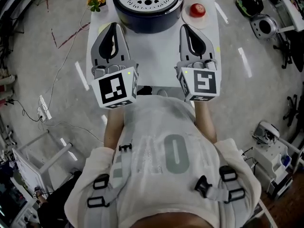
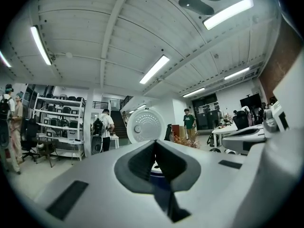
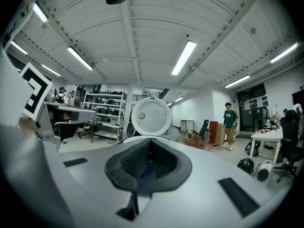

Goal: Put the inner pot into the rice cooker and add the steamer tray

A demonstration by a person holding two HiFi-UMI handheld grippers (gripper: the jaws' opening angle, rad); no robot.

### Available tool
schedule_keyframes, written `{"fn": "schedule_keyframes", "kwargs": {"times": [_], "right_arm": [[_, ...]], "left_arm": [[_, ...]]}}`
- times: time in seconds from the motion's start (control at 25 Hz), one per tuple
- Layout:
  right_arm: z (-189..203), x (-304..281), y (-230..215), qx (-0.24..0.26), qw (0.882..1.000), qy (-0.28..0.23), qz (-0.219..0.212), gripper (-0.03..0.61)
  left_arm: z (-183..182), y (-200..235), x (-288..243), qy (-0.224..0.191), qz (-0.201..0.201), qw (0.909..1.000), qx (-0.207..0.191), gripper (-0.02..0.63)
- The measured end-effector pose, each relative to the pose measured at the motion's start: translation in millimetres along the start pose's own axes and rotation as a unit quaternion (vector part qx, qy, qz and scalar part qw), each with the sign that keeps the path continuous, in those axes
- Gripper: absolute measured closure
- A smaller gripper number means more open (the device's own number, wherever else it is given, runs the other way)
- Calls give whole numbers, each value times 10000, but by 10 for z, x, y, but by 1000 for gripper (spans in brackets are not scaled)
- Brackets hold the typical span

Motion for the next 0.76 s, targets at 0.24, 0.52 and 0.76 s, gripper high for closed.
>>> {"fn": "schedule_keyframes", "kwargs": {"times": [0.24, 0.52, 0.76], "right_arm": [[-10, 6, 57, 24, 10000, -58, -30, 571], [-36, 4, 70, 102, 9999, -68, -97, 571], [-115, -25, 101, 93, 9997, -140, -195, 571]], "left_arm": [[2, -55, 12, -32, 128, 9999, 27, 594], [8, -61, -1, -19, 155, 9998, 121, 594], [-7, -7, 12, 3, 117, 9998, 160, 594]]}}
Point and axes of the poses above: the fingertips, and each gripper's own axes: x backward along the fingers, y to its left, z out of its underside, the point moved 1 cm from there along x, backward along the fingers, and after that the axes turned 1 degree about x, right-handed, at the moved point
